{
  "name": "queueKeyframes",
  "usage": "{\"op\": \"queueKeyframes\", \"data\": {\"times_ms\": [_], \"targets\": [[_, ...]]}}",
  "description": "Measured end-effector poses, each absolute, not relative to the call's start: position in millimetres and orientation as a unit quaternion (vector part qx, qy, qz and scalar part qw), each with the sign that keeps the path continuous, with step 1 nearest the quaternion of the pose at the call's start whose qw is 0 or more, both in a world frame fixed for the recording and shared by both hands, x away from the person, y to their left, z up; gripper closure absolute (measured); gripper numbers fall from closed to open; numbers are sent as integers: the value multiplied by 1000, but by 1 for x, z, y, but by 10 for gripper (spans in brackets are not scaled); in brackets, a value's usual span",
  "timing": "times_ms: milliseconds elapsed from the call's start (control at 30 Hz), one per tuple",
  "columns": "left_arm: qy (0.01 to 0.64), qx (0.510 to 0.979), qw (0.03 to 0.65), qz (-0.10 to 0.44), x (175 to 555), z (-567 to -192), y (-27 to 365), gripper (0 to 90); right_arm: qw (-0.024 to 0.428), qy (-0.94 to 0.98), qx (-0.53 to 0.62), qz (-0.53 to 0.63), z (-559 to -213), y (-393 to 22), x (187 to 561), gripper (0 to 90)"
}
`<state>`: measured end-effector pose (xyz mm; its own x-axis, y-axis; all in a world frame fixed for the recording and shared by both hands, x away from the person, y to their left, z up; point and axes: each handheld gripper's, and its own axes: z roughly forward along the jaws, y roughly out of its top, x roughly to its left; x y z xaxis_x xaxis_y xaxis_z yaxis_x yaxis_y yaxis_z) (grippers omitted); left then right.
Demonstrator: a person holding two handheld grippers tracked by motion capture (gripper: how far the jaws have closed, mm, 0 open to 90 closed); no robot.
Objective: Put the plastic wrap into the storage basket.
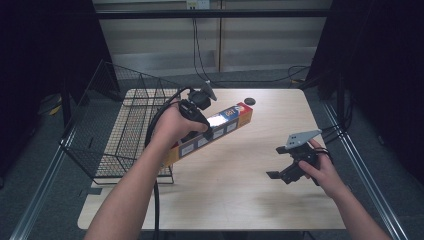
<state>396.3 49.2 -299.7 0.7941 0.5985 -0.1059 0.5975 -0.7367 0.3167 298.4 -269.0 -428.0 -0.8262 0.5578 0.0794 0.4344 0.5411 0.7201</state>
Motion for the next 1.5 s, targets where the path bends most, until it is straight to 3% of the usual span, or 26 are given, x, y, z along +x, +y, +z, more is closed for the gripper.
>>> {"op": "queueKeyframes", "data": {"times_ms": [1500], "targets": [[422,888,178,32,410,-257,103,438,75,876,286,381,-432,-270,298,19]]}}
